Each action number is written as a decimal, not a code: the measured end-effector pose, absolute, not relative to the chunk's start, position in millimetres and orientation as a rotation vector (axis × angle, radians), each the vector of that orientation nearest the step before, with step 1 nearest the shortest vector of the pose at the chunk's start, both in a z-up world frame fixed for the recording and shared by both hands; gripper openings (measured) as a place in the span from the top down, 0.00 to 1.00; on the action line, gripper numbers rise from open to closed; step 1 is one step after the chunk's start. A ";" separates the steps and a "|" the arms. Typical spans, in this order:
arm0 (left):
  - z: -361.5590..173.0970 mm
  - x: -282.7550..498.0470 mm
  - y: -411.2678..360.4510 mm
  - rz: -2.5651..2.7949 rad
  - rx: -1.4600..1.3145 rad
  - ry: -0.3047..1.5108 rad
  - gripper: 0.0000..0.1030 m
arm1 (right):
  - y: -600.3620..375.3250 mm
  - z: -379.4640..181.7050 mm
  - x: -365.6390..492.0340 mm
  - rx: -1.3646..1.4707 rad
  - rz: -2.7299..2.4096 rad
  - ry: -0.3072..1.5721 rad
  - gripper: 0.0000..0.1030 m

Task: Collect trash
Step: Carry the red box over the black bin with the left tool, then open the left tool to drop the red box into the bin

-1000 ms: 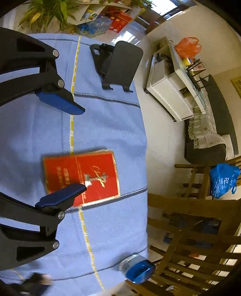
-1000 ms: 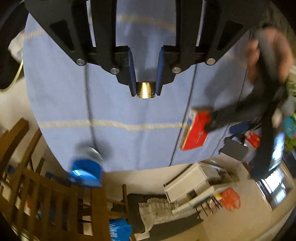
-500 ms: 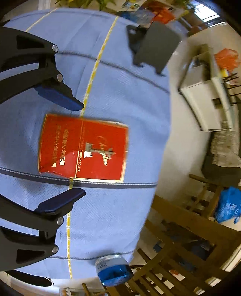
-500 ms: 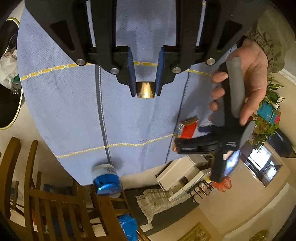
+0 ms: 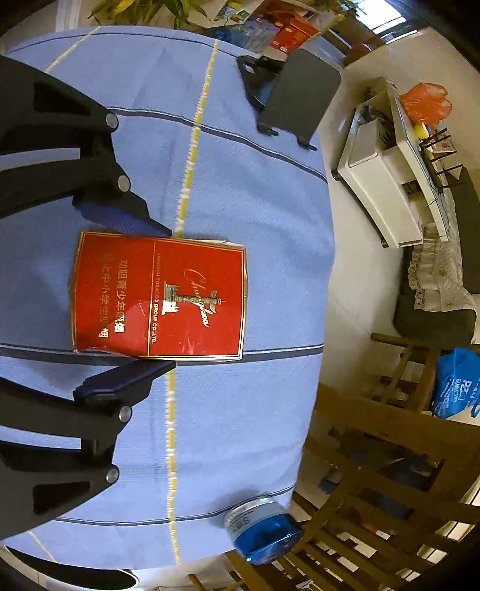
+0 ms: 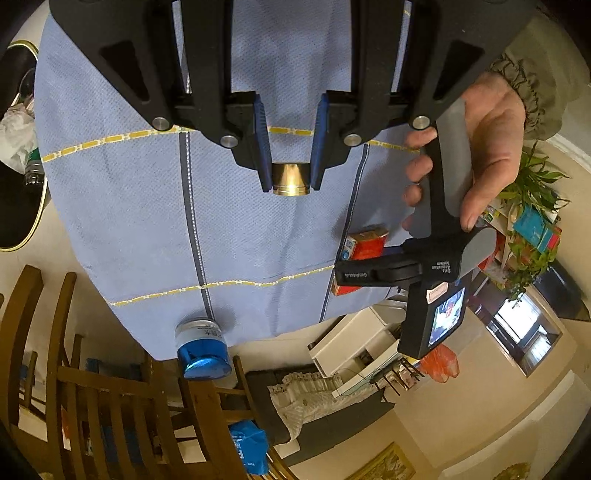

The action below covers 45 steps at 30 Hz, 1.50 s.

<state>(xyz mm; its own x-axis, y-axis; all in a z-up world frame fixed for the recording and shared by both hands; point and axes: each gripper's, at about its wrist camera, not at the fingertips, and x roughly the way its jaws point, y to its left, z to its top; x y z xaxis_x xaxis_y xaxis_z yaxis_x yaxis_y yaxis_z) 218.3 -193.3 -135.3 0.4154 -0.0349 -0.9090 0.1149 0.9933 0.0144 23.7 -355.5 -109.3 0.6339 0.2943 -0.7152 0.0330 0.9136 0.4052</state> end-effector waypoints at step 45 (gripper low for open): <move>-46.7 -27.4 -471.2 -0.933 0.437 0.741 0.39 | -649.9 -120.9 -172.4 0.585 -0.535 0.646 0.26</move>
